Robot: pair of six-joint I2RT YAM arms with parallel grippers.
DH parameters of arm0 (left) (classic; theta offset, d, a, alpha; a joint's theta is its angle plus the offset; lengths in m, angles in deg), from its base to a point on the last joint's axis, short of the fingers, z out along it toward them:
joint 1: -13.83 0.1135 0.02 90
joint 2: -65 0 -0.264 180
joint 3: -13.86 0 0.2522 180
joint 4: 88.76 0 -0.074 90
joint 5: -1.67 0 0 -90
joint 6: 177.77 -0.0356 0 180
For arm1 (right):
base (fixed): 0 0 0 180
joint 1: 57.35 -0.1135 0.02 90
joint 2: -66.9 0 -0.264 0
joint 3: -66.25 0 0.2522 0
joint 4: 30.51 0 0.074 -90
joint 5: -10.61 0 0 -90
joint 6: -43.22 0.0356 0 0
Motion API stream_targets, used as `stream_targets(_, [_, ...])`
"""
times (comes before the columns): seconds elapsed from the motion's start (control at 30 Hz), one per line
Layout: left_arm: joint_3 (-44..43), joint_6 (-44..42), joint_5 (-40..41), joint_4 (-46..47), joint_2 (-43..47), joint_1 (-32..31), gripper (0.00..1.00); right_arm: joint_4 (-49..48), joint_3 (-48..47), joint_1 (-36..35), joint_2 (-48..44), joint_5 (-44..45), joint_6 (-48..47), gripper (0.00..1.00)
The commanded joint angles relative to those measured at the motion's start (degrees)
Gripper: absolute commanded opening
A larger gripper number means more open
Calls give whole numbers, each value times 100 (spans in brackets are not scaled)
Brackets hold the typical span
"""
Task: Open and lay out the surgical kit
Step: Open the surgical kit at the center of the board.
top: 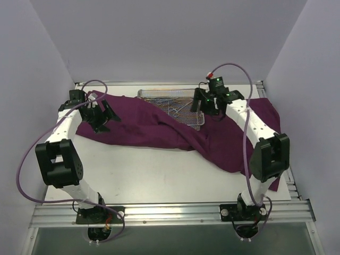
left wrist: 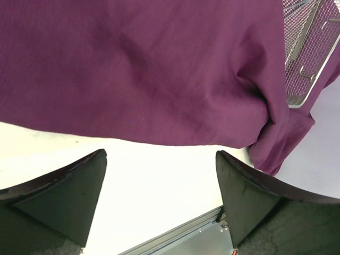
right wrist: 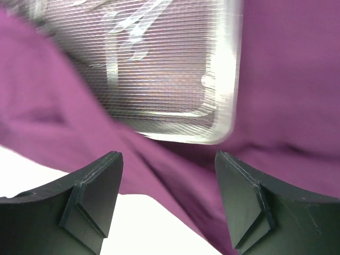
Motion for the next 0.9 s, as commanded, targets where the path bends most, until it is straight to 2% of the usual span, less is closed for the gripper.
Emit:
stream_targets(0.0, [159,-54,20,101,397,-71,90,-804,-301,-484,265,-560,-123,71])
stream_targets(0.07, [291,-19,-15,268,476,-98,85,-1236,-284,-643,571,-903,-62,73])
stream_targets(0.17, [441,192,-85,470,626,-168,85,-1650,-739,-846,1281,-1211,-105,77])
stream_targets(0.3, [301,297,46,216,538,-361,80,-1361,-2100,-925,2426,-1607,-376,78])
stream_targets(0.43, [292,377,152,154,591,-414,79,-1317,-3479,-917,3410,-1923,-457,79])
stream_targets(0.5, [257,360,196,23,608,-432,79,-1282,-3824,-934,3876,-2194,-439,80])
stream_targets(0.7, [414,307,380,-144,854,-449,79,-1728,-4099,-1004,4449,-3083,-264,78])
stream_targets(0.87, [573,263,503,-276,969,-449,79,-1818,-4081,-1171,4704,-3216,-193,73])
